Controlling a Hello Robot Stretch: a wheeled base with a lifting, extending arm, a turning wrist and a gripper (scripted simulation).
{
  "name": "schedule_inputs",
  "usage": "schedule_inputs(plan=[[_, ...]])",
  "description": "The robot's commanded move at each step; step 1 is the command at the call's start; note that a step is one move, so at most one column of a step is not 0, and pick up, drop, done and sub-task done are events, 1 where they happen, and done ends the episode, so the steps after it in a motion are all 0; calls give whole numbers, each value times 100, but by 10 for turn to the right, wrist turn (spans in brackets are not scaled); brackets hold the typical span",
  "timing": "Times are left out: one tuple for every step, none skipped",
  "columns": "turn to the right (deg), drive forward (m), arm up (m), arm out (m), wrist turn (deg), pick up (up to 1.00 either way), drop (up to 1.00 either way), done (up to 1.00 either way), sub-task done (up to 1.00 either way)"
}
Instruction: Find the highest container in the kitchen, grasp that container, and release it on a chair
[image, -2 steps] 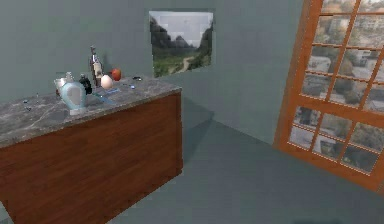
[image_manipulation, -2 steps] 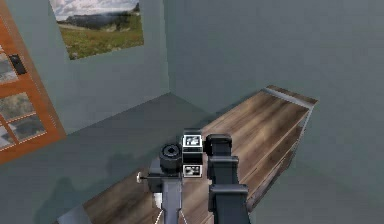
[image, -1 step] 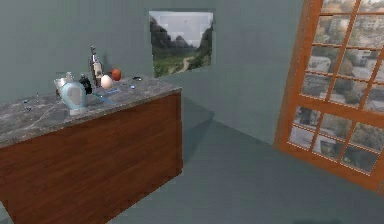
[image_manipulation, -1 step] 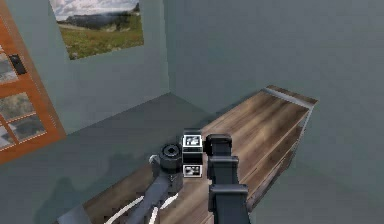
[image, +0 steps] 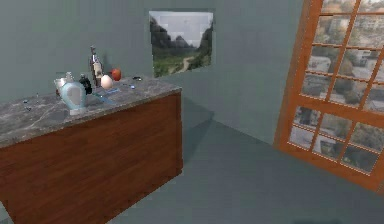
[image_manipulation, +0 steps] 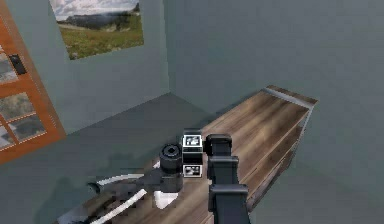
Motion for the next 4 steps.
schedule_inputs(plan=[[0,0,0,0,450,0,0,0,0],[0,0,0,0,150,0,0,0,0],[0,0,-30,0,0,0,0,0,0],[0,0,0,0,0,100,0,0,0]])
